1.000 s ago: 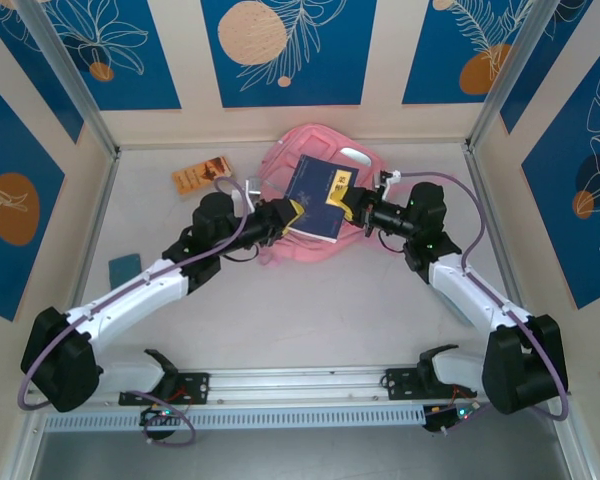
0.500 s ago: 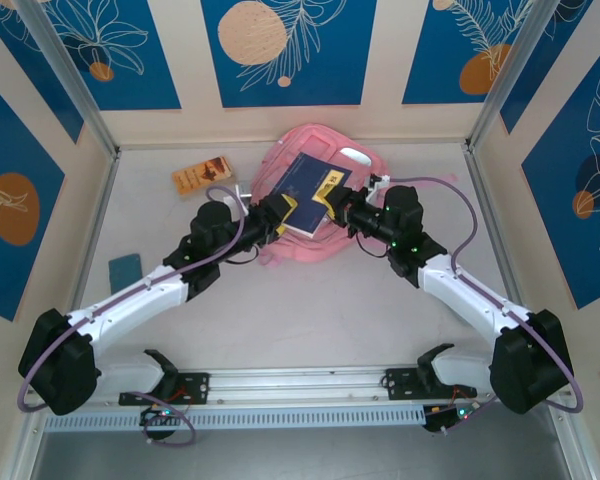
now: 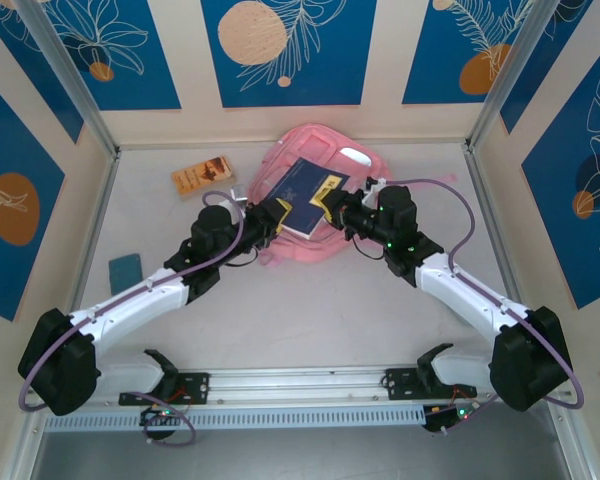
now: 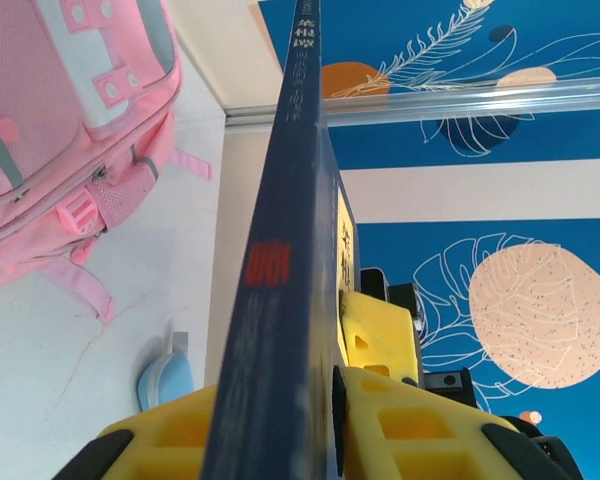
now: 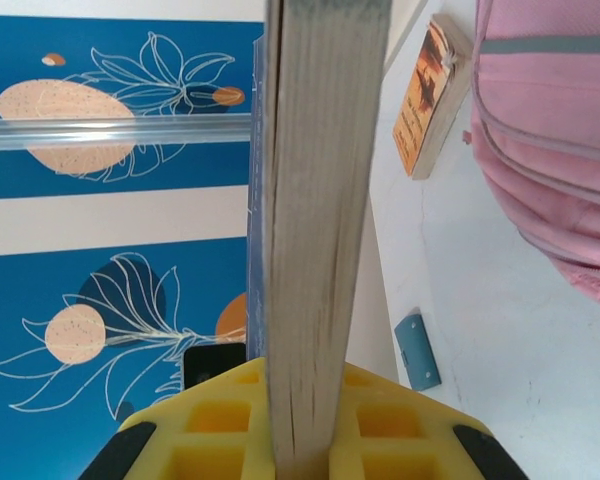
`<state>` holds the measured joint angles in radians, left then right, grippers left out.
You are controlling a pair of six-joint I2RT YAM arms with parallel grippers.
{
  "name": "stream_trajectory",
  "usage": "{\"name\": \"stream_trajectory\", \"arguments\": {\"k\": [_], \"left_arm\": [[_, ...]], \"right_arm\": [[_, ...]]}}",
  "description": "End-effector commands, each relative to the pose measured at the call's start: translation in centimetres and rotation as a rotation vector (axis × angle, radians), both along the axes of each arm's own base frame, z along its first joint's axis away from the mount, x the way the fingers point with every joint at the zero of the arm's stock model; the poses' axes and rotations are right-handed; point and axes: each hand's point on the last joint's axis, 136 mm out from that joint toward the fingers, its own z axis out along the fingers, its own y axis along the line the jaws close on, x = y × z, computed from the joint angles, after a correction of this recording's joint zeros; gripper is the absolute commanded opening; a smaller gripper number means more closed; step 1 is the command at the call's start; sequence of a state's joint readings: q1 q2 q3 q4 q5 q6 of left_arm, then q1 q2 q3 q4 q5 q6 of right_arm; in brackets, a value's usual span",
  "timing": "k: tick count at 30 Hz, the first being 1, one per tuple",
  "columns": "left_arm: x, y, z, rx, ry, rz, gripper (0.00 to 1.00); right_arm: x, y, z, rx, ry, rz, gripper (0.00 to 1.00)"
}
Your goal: Pack the student bag
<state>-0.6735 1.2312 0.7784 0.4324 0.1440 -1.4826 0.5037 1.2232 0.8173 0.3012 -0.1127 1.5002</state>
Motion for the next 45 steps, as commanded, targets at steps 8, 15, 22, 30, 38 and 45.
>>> {"name": "stream_trajectory", "arguments": {"k": [8,15,22,30,38,45], "left_arm": [[0.8,3.3,-0.7,0.128,-0.027,0.089,0.0],[-0.3,10.0,-3.4,0.491,0.077,0.134,0.0],[-1.5,15.2,-2.7,0.783,0.108,0.139,0.0],[-2.3,17.4,-3.0,0.827,0.129,0.149,0.0],[-2.6,18.0,-3.8,0.811,0.156,0.15,0.0],[-2.9,18.0,-3.9,0.799,0.158,0.144,0.0]], "right_arm": [[-1.8,0.1,-3.1,-0.242,0.082,0.092,0.55],[-1.4,-2.3,-9.3,-0.76,0.17,0.238,0.72],[1.9,-1.3,-12.9,-1.189,0.018,0.539,0.69],[6.3,1.0,-16.5,-1.554,-0.21,0.787,0.62],[8.6,3.7,-18.0,-1.742,-0.358,0.882,0.58],[9.9,4.3,-19.4,-1.821,-0.362,0.899,0.47]]}}
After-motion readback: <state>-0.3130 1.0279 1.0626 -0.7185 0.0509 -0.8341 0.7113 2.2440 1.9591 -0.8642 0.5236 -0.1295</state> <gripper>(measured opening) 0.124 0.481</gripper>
